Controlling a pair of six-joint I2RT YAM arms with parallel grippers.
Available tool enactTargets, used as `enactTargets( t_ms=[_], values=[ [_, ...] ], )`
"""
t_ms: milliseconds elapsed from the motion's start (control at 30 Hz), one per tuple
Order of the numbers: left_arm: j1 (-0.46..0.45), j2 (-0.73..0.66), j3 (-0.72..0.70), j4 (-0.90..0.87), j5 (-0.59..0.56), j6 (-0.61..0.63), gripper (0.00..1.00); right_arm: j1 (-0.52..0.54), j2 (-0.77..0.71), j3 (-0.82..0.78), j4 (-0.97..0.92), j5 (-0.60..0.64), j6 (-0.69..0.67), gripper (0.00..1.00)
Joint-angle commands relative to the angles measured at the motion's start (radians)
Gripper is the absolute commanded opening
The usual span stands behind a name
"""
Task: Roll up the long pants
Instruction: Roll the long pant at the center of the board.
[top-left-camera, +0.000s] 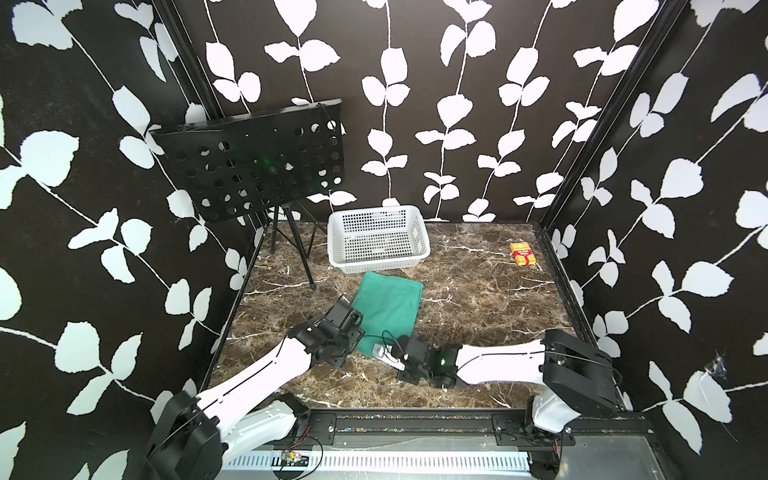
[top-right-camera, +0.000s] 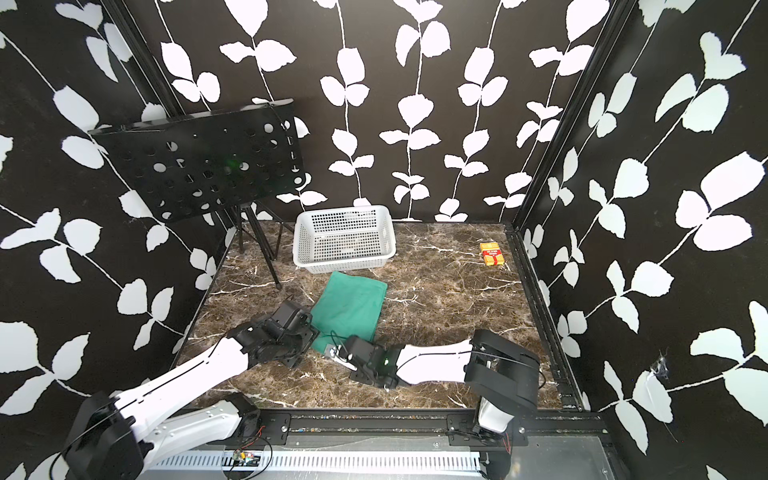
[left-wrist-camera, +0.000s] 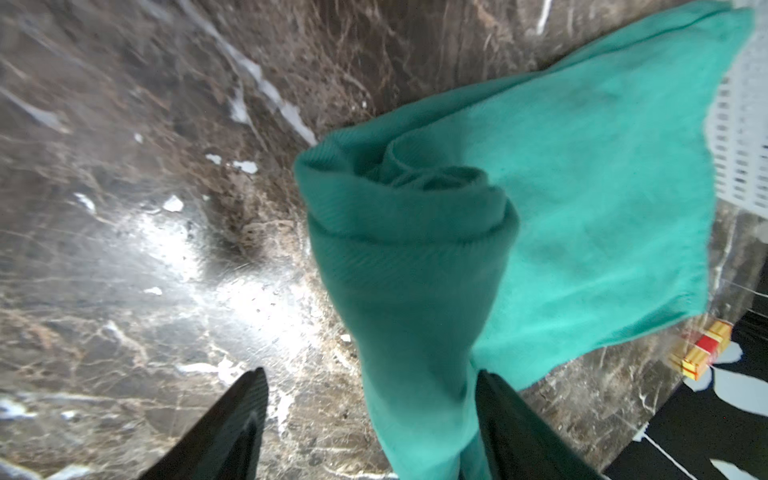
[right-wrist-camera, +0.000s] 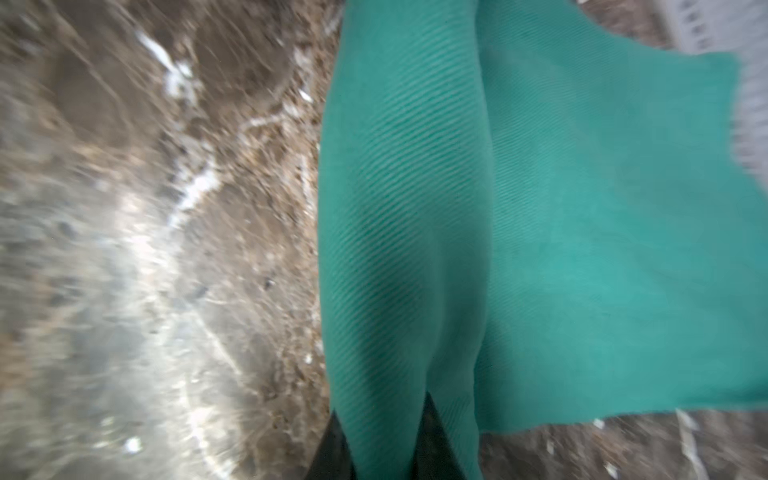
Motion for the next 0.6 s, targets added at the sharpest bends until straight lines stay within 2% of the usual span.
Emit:
enactTargets(
  t_ms=[0,200,300,400,567],
  values=[
    [0.005,-0.073,-0.026,-0.061,-0.012,0.055,0.79,-0.045,0.016,0.081,-0.121,-0.335,0.05,0.0],
    [-0.015,-0.151,-0.063,-0.043,0.019,0.097,0.79,-0.153,0.094,0.191,-0.186,-0.683,0.15,0.0],
    [-0.02,-0.169,-0.094,0.01,0.032,0.101,0.79,-0.203,0.159,0.249,-0.209,-0.818,0.221,0.0],
    [-0.02,-0.16,-0.114,0.057,0.046,0.109,0.79,-0.249,0.23,0.315,-0.246,-0.918,0.296,0.0],
    [-0.018,-0.111,-0.139,0.096,0.035,0.124,0.8,-0.295,0.321,0.385,-0.306,-1.006,0.386,0.0]
  ],
)
